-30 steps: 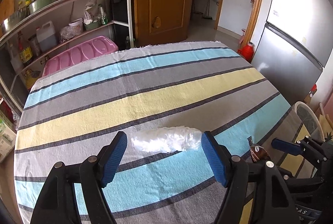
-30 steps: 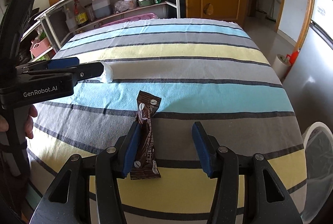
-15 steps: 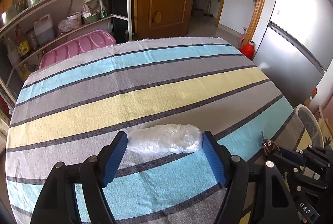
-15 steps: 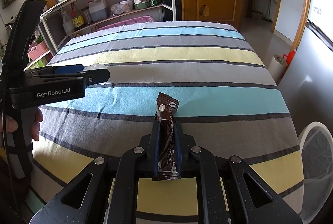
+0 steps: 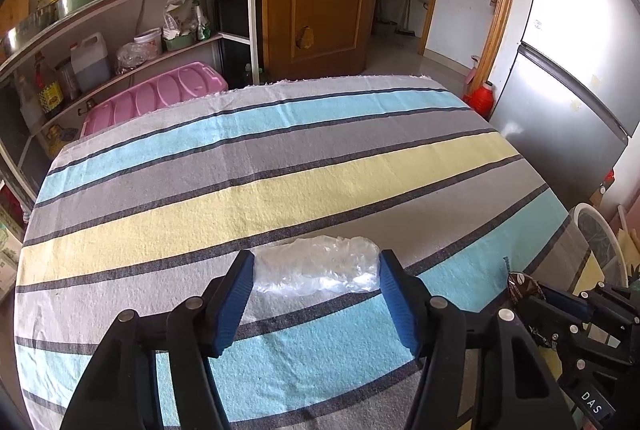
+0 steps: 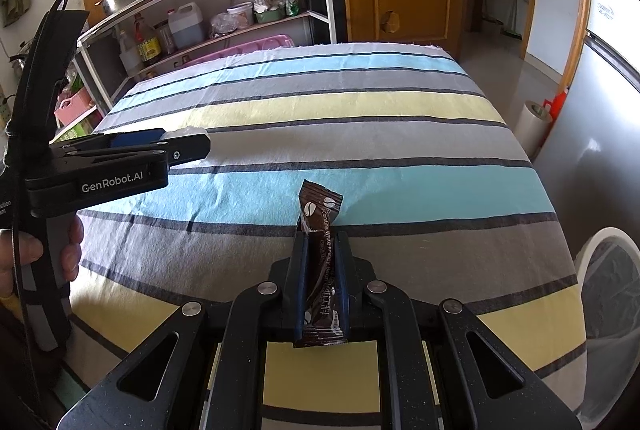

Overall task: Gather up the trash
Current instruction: 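Carry the brown wrapper and plastic bag over the wastebasket with both tools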

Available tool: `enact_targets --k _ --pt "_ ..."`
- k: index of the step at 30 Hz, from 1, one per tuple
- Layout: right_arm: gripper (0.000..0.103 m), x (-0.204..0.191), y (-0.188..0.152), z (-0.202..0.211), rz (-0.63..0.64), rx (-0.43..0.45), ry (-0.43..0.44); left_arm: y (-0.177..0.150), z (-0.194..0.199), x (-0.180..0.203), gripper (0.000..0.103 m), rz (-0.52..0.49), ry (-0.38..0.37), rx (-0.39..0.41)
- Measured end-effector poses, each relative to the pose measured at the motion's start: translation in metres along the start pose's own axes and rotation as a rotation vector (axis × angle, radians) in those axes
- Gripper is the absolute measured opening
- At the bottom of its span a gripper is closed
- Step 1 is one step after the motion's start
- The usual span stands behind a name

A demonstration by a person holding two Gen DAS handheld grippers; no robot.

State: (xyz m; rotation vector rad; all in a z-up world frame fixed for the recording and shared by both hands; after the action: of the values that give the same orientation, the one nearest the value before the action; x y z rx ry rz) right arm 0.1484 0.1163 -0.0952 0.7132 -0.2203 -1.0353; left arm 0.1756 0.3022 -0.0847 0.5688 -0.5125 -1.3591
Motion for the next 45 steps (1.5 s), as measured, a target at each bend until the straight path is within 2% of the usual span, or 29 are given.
enact_targets --k 13,18,25,45 --pt "0.01 0.006 0.003 0.018 -0.014 0.057 -0.006 -0.002 0.041 0.024 0.063 -0.029 0.002 0.055" --pt "0.01 0.012 0.004 0.034 -0.029 0.09 -0.009 -0.003 0.056 0.037 0.063 -0.065 0.042 0.077" --pt "0.01 0.026 0.004 0.056 -0.056 0.128 -0.02 -0.008 0.068 0.058 0.063 -0.06 0.003 0.083" --pt "0.01 0.108 -0.01 0.123 -0.184 0.226 -0.117 0.0 0.08 0.167 0.063 -0.183 -0.123 0.114"
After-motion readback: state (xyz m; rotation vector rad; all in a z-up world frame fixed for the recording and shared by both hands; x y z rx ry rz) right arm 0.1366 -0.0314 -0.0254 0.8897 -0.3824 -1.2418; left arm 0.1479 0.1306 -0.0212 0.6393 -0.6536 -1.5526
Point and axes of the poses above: each gripper's, at about its wrist camera, not at the fingertips, and z roughly against the way its jaws point, x to its right, y to its top, the point moved 5 cm from there along -z, roughly the way its jaws point, and after that the axes turned 4 degrees about -z, right-handed, at the moved point
